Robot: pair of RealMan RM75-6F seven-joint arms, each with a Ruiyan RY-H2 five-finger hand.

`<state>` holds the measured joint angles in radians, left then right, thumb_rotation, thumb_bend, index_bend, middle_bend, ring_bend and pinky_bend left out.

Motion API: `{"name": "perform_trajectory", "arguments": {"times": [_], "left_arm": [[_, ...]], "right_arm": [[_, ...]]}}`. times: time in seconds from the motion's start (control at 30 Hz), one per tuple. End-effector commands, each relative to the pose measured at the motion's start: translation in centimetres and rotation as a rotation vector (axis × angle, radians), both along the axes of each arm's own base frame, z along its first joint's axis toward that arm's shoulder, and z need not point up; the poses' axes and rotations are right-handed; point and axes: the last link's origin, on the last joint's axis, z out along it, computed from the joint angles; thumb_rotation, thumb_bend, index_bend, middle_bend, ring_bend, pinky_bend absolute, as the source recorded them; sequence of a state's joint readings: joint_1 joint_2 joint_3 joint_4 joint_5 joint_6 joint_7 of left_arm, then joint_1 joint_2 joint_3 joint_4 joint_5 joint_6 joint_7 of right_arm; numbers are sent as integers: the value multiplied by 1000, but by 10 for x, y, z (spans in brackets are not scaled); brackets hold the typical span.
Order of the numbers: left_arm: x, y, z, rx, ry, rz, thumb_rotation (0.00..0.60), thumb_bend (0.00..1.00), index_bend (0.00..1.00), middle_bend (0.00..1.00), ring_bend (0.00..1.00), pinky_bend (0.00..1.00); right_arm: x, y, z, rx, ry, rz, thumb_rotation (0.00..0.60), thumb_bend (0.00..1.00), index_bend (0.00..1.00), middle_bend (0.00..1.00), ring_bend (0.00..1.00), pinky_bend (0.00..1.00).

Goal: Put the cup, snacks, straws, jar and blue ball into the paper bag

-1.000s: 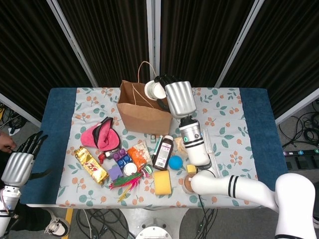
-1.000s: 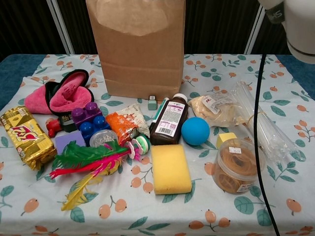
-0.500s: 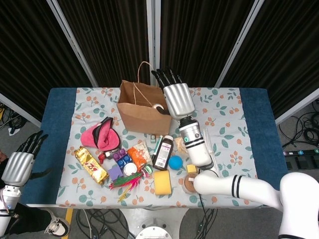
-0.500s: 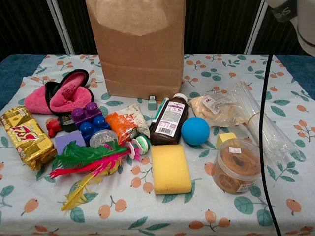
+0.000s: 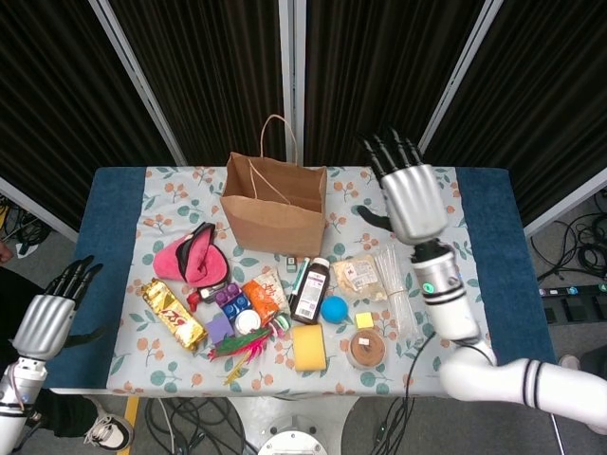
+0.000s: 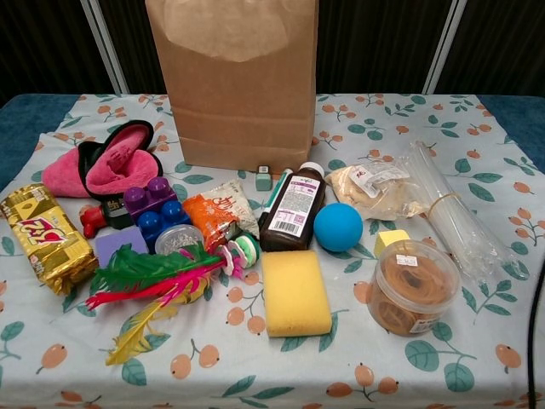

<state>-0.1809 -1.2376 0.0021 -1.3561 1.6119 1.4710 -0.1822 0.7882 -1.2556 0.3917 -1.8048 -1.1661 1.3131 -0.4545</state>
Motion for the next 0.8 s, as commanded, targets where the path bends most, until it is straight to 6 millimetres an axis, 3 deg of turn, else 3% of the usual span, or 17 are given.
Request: {"name": "perform_trajectory", "arguments": {"times": [0.03,0.2,0.33,0.47,0.7,0.8], "left_arm": [[0,-1,-5,-16,3,-4,600,99,84,105,64,224],[3,-4,-17,-41,0,-19,600,98,84,105,64,224],[6,-7,-22,-45,0,-25,600,99,84,105,64,224],[6,-9,-22,-48,11,-25,600,99,84,105,64,224],[8,-11,-19,-44,6,-29,600,99,84,105,64,224],[9,-13,-18,-59,14,-39,600,102,84,105,64,224]], "right_arm": [[-89,45,15,91,167,-79,600,0,90,143,31,146],[-157,60,0,200,306,-109,600,0,88,149,32,145],[-183,66,-21,287,321,-127,600,0,100,161,46,144],[-185,62,-46,343,257,-156,600,0,103,163,48,146],[-164,45,-101,468,159,-214,600,0,103,164,51,149],[-156,40,-113,481,162,-212,600,0,103,164,51,149]]}}
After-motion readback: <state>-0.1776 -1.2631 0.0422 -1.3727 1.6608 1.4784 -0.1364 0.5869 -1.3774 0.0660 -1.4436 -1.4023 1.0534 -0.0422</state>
